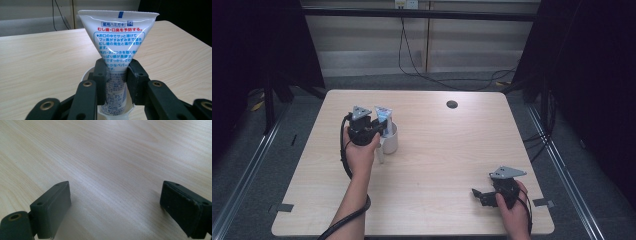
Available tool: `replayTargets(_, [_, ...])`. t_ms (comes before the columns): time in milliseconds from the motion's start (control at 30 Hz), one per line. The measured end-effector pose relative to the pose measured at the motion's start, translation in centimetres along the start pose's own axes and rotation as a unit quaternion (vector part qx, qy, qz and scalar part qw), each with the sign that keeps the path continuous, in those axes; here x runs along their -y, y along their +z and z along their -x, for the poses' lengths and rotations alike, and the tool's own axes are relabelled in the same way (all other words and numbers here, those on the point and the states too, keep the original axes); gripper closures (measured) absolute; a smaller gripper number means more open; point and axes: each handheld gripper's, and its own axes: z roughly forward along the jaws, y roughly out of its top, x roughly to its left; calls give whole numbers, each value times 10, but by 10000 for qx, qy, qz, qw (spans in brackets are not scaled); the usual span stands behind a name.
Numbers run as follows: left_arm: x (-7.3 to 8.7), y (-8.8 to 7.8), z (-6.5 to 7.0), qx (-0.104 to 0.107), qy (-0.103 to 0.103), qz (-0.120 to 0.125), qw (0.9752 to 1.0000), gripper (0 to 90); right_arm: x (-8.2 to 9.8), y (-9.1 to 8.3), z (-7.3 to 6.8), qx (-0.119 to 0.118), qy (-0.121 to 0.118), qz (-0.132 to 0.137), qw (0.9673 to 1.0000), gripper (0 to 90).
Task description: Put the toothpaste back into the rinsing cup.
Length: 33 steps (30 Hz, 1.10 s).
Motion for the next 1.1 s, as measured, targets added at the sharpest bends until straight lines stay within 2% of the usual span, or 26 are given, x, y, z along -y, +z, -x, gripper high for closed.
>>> replayTargets(1100, [21,6,3,-17,-84,-128,9999,704,0,0,0,1,3,0,10000,91])
